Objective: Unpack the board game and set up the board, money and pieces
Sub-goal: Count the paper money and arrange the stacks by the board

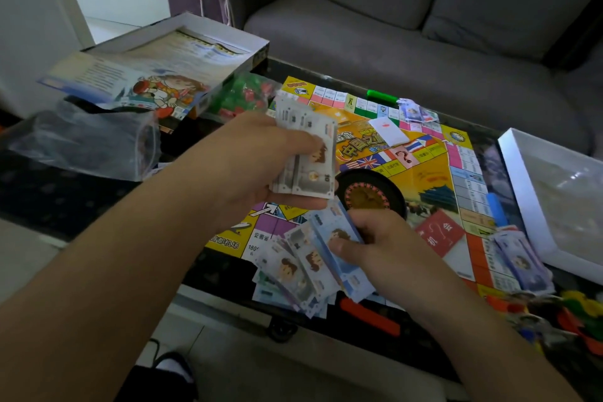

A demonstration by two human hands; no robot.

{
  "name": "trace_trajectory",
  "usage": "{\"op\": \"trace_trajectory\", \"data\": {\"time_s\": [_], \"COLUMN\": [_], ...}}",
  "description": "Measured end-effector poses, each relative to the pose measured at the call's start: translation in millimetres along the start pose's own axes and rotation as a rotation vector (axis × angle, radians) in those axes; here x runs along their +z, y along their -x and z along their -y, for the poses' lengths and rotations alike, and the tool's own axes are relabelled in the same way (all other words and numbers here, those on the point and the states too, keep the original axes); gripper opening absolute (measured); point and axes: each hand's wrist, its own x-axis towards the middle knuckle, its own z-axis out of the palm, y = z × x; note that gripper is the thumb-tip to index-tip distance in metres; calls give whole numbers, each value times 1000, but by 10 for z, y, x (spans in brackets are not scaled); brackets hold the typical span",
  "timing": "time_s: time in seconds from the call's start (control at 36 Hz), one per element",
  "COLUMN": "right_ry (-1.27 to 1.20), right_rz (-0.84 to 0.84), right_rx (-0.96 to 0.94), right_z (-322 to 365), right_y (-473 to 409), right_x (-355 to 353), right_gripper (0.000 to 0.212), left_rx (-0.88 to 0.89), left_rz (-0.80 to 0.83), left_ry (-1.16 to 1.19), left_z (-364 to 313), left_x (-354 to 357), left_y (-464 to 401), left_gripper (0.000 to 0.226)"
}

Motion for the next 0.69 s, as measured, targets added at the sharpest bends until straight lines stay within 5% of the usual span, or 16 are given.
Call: {"op": "trace_trajectory", "data": {"time_s": [0.53, 0.69], "right_ry": [69, 69], "right_rz": [-62, -49], "right_rx": [-67, -52], "right_z": [-30, 14], "right_y": [-13, -14], "right_x": [140, 139], "right_gripper": [13, 14], "left_rx": [-18, 11], "left_rz": [7, 11], "left_ry": [86, 63], "left_z": [91, 22], "left_x": [60, 27], "left_y": [-49, 52], "left_gripper": [49, 70]}}
